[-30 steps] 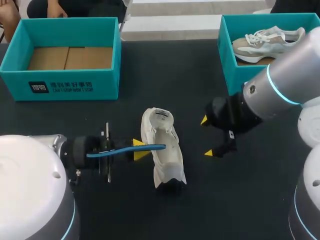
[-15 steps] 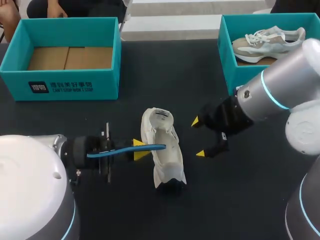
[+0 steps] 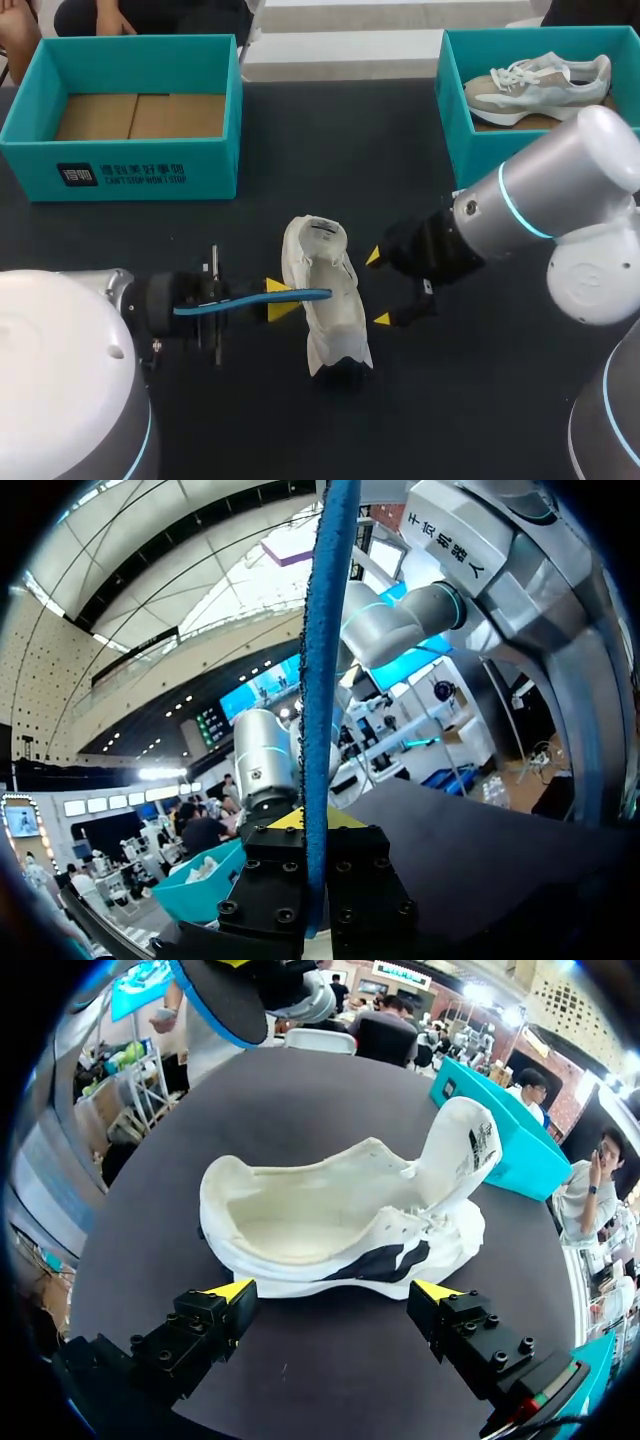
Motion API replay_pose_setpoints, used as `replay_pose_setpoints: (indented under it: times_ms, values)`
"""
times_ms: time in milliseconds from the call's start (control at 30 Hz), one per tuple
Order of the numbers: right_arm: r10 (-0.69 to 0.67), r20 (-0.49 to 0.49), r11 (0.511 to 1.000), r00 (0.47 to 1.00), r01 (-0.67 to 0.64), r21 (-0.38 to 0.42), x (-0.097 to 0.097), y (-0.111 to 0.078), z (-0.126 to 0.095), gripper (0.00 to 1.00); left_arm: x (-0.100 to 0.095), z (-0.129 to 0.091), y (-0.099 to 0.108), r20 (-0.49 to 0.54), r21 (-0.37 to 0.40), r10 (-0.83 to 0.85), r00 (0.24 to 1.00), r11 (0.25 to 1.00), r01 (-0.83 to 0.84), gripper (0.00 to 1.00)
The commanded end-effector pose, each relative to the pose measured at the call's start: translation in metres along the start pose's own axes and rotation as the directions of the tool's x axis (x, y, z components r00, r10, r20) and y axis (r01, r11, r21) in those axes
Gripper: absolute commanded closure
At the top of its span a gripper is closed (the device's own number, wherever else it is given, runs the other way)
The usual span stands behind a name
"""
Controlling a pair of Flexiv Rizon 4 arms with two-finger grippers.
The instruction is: Take the shoe out of the shoebox, open the shoe tongue, remove and reinsert the insole, then place the shoe into the shoebox
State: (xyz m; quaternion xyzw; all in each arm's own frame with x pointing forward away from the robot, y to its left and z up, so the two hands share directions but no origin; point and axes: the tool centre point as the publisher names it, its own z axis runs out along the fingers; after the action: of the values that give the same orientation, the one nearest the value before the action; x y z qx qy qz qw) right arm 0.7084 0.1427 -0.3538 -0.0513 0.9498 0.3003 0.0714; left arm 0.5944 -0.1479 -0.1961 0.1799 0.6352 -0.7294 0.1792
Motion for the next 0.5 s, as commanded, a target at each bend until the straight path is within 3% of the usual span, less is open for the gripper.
replay_pose_setpoints:
  times_ms: [33,200,500]
  values:
    - [0.0,0.001,1.0,1.0,0.0,0.002,0.0,0.001,0.002,0.0,-0.005,0.009,-0.008,-0.015,-0.016,0.039,0.999,0.999,-0.04,1.0]
    - [0.0,0.001,1.0,1.0,0.0,0.002,0.0,0.001,0.002,0.0,-0.012,0.018,-0.01,-0.032,-0.044,0.094,0.995,0.994,-0.096,1.0]
    - [0.0,0.001,1.0,1.0,0.0,0.002,0.0,0.001,0.002,0.0,-0.005,0.023,0.017,-0.074,-0.114,0.172,0.982,0.977,-0.18,1.0]
